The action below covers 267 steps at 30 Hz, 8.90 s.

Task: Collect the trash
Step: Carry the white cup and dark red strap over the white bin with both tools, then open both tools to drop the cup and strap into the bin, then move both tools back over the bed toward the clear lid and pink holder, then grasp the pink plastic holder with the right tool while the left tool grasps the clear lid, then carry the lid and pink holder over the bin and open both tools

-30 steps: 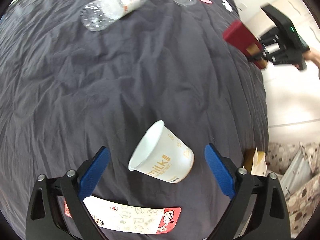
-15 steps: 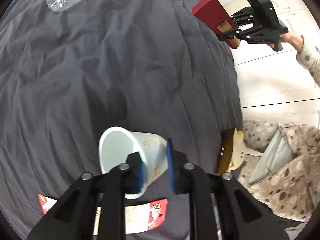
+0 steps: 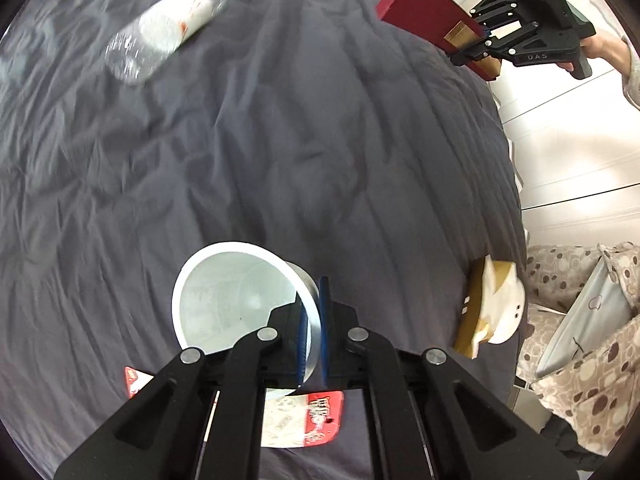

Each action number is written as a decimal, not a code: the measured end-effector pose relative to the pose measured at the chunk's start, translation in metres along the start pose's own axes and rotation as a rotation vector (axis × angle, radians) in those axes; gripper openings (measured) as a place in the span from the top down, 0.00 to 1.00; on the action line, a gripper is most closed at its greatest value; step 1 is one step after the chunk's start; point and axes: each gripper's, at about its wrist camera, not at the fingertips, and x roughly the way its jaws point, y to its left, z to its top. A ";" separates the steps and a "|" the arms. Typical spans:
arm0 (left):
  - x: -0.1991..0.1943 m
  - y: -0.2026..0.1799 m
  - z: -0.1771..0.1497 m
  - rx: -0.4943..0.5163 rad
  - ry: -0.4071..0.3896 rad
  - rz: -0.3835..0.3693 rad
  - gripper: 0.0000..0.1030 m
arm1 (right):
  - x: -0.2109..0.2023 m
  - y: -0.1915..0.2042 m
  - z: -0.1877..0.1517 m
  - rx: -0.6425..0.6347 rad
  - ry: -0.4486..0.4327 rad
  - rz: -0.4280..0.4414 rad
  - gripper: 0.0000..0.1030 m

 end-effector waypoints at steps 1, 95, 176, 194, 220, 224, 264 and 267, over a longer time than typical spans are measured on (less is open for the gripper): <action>-0.003 -0.007 0.004 0.009 0.000 0.012 0.95 | -0.004 -0.001 -0.004 0.010 -0.009 0.004 0.92; 0.100 -0.387 0.322 0.339 -0.173 -0.075 0.08 | -0.084 -0.204 -0.447 0.666 -0.346 -0.076 0.20; 0.062 0.052 0.359 -0.207 -0.240 -0.027 0.05 | -0.024 -0.285 0.074 -0.274 0.023 0.078 0.96; 0.097 0.026 0.405 -0.080 -0.243 -0.012 0.05 | -0.069 -0.360 0.030 -0.090 -0.008 0.179 0.96; 0.076 0.023 0.403 -0.035 -0.205 0.058 0.94 | -0.091 -0.359 0.012 -0.076 -0.063 0.149 0.96; 0.056 0.029 0.397 -0.052 -0.221 0.072 0.94 | -0.099 -0.347 0.015 -0.065 -0.100 0.164 0.96; 0.094 -0.500 0.346 0.655 -0.125 -0.176 0.94 | -0.127 -0.159 -0.481 0.276 -0.158 0.103 0.96; 0.102 -0.513 0.343 0.654 -0.118 -0.170 0.94 | -0.122 -0.157 -0.481 0.248 -0.153 0.099 0.93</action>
